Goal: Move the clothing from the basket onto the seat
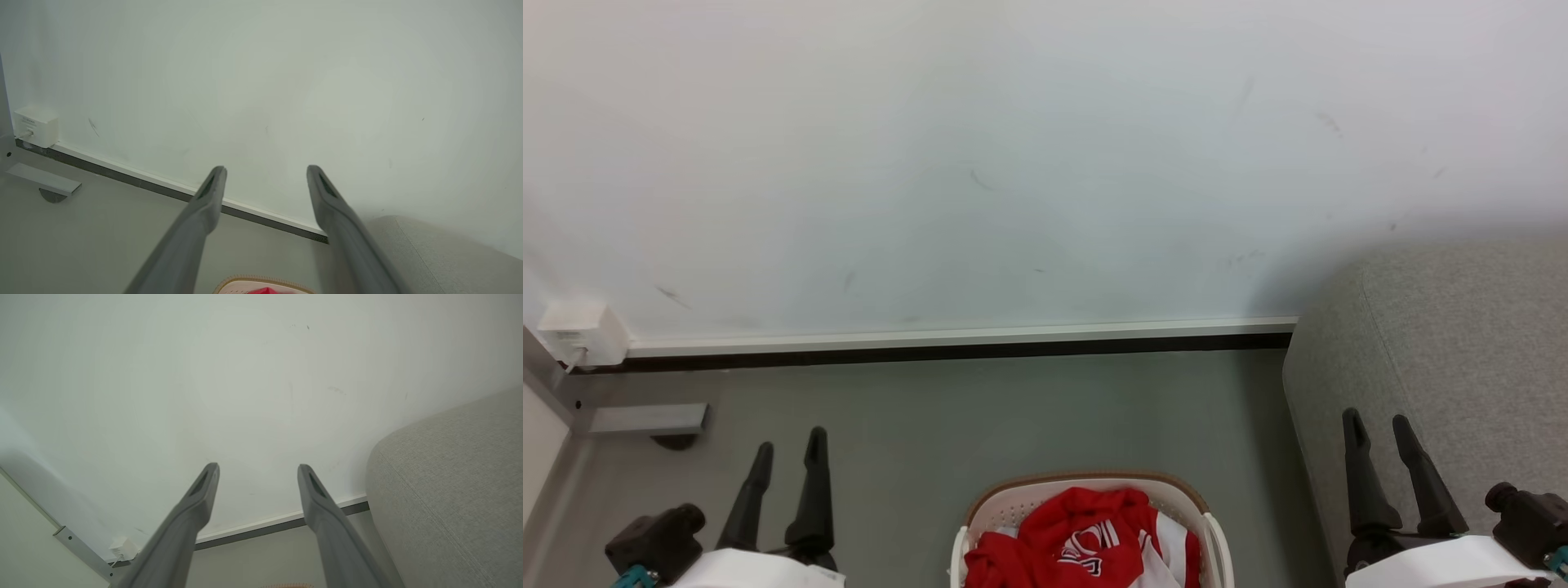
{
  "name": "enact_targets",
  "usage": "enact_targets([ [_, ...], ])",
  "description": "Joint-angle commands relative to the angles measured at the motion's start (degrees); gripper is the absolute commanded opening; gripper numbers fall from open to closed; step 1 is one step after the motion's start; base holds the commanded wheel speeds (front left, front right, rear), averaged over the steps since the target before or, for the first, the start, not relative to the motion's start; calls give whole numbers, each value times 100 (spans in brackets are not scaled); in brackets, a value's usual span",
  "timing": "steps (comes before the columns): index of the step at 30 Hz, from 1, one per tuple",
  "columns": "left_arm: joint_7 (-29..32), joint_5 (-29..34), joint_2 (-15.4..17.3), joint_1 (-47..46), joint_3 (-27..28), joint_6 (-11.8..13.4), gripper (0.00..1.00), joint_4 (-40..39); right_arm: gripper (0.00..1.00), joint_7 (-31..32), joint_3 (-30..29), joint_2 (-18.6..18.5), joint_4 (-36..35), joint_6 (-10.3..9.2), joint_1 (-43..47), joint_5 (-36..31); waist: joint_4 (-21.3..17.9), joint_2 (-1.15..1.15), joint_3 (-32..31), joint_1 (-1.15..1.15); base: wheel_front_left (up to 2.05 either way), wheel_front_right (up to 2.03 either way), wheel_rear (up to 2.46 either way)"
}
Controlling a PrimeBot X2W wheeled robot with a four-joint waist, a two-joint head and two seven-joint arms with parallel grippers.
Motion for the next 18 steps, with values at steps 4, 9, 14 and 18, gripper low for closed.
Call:
enact_targets([
  [4, -97, 356, 83, 3, -43, 36, 100, -20, 100, -99, 5, -62, 25, -7, -105, -356, -17, 0, -16, 0, 0, 0, 0],
  [9, -175, 645, 106, 17, -94, 53, 100, 11, 100, -171, -3, -64, 227, -7, -95, -653, -32, 0, -36, 0, 0, 0, 0],
  [14, -237, 899, 124, 46, -131, 77, 100, 39, 100, -235, 31, -65, 364, -8, -134, -943, -55, 0, -62, 0, 0, 0, 0],
  [18, -286, 1068, 145, 38, -115, 54, 100, 89, 100, -289, 81, -66, 396, -8, -141, -1143, -75, 0, -76, 0, 0, 0, 0],
])
